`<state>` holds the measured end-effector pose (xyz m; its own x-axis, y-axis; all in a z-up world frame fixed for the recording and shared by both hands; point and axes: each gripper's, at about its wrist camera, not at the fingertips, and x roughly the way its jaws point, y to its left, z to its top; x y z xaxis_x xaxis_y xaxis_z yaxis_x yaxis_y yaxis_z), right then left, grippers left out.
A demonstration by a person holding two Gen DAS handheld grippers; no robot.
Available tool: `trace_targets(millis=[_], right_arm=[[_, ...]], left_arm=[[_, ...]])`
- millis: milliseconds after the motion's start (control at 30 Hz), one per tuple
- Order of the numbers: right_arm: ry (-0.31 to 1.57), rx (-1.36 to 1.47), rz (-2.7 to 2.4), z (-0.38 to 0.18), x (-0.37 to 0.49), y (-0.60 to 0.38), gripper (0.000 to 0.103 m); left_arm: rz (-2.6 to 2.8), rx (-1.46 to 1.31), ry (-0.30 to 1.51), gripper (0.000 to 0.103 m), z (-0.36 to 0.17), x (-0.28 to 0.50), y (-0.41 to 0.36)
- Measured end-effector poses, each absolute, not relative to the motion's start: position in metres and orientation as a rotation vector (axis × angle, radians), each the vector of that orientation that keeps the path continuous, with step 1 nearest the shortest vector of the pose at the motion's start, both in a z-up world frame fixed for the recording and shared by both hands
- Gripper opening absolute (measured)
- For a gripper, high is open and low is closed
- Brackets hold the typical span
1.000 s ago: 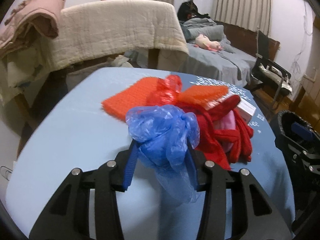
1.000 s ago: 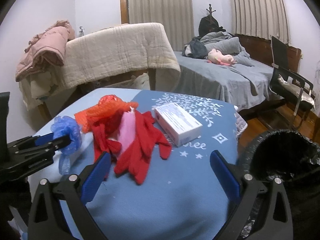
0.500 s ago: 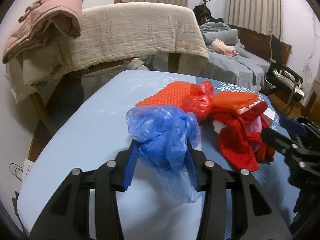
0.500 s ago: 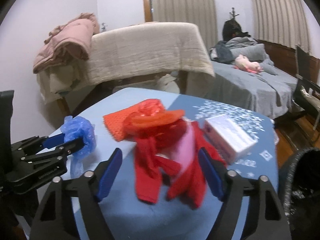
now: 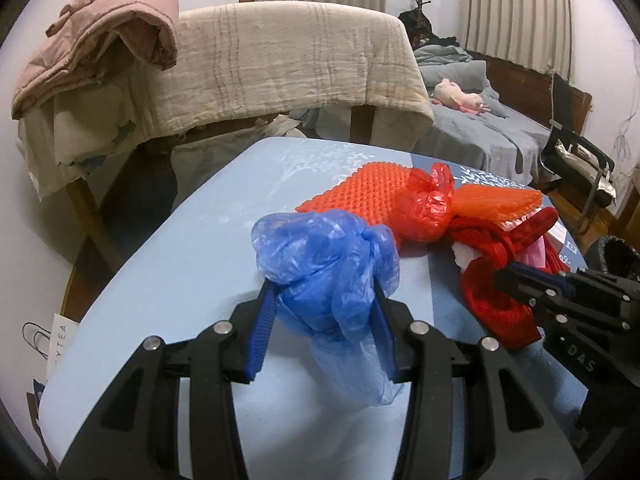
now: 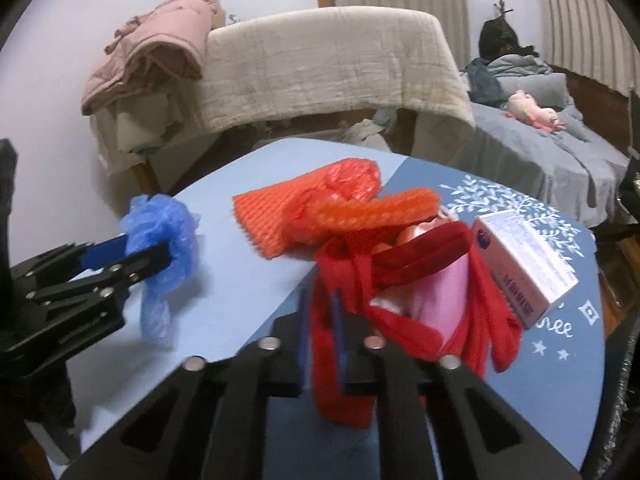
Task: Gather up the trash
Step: 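Grasp the red gloves with the right tool while the left tool holds the blue bag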
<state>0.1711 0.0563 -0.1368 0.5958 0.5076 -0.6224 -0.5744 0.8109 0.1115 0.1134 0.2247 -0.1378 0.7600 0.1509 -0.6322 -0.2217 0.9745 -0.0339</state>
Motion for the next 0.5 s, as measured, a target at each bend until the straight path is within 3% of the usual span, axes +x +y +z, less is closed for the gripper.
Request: trace_targets(millis=[367, 500], right_arm=[[0.650, -0.094, 0.660, -0.123, 0.160, 0.051, 0.005], [0.664, -0.082, 0.625, -0.128, 0.171, 0.051, 0.037]], left_arm=[[0.191, -0.104, 0.668, 0.043, -0.135, 0.110, 0.219], [0.197, -0.101, 0.669, 0.043, -0.135, 0.111, 0.219]])
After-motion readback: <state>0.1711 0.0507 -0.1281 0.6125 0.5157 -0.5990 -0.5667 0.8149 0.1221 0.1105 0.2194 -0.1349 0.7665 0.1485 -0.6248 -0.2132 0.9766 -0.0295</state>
